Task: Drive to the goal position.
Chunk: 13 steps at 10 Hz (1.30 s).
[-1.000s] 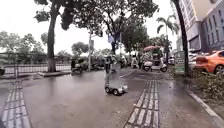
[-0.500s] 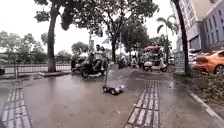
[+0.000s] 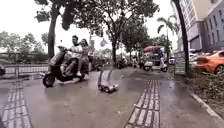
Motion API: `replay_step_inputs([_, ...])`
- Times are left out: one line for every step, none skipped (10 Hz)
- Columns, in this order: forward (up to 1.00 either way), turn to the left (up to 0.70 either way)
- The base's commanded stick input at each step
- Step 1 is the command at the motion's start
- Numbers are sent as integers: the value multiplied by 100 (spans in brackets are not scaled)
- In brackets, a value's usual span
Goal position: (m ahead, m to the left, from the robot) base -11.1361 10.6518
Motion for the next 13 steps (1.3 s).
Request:
replay_step_inputs([43,3])
replay_step_inputs([43,3])
replay_step_inputs([43,22])
replay_step_inputs([43,26])
replay_step_inputs([43,25])
replay_step_inputs([43,25])
replay_step_inputs([43,25])
replay_step_inputs([43,25])
replay_step_inputs([43,25])
replay_step_inputs([43,25])
replay_step_inputs([43,25])
replay_step_inputs([43,25])
replay_step_inputs([43,25])
